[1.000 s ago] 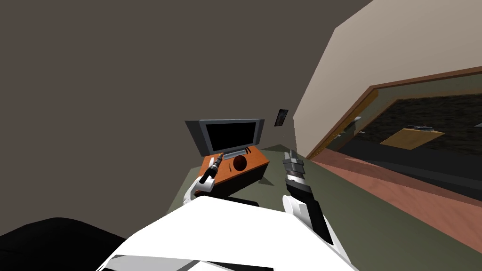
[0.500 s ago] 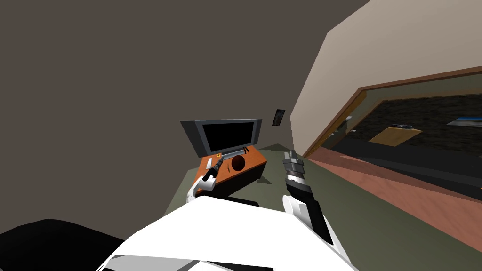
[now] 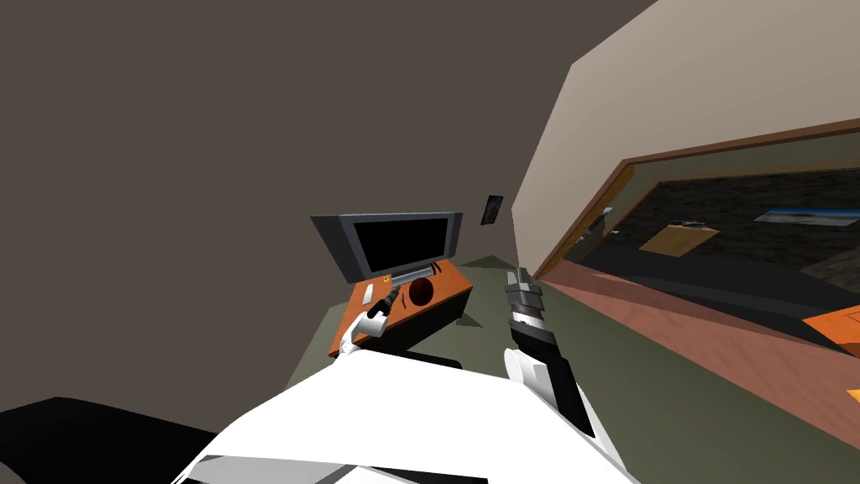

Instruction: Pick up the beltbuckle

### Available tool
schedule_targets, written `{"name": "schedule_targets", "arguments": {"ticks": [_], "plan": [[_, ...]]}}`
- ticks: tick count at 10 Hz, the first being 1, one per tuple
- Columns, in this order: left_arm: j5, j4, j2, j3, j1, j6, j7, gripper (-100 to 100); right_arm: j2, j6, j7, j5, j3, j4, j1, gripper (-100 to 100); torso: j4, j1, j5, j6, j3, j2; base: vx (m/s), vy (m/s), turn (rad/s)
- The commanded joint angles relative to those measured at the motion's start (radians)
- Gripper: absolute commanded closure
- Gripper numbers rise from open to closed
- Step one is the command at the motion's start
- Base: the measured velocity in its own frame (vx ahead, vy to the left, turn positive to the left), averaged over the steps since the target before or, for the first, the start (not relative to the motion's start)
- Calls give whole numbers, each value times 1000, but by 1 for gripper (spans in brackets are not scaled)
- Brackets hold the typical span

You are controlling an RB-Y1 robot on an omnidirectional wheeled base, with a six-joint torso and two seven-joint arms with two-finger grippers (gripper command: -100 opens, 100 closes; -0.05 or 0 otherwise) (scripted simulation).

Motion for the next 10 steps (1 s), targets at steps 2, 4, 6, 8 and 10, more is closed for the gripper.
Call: {"name": "schedule_targets", "arguments": {"ticks": [2,4,6,8,10], "plan": [[7,67,13,-5,-46,77,-23,-100,0,0,0,0,0,0,0,0,0,0,0,0,0,0,12,-43,-64],[9,130,21,-7,-70,114,-32,-100,0,0,0,0,0,0,0,0,0,0,0,0,0,0,14,-40,-38],[12,173,29,-9,-95,141,-40,-100,0,0,0,0,0,0,0,0,0,0,0,0,0,0,17,-34,-37],[14,217,37,-11,-119,166,-48,-100,0,0,0,0,0,0,0,0,0,0,0,0,0,0,13,-37,-24],[15,262,46,-13,-143,189,-54,-100,0,0,0,0,0,0,0,0,0,0,0,0,0,0,14,-38,-32]]}}
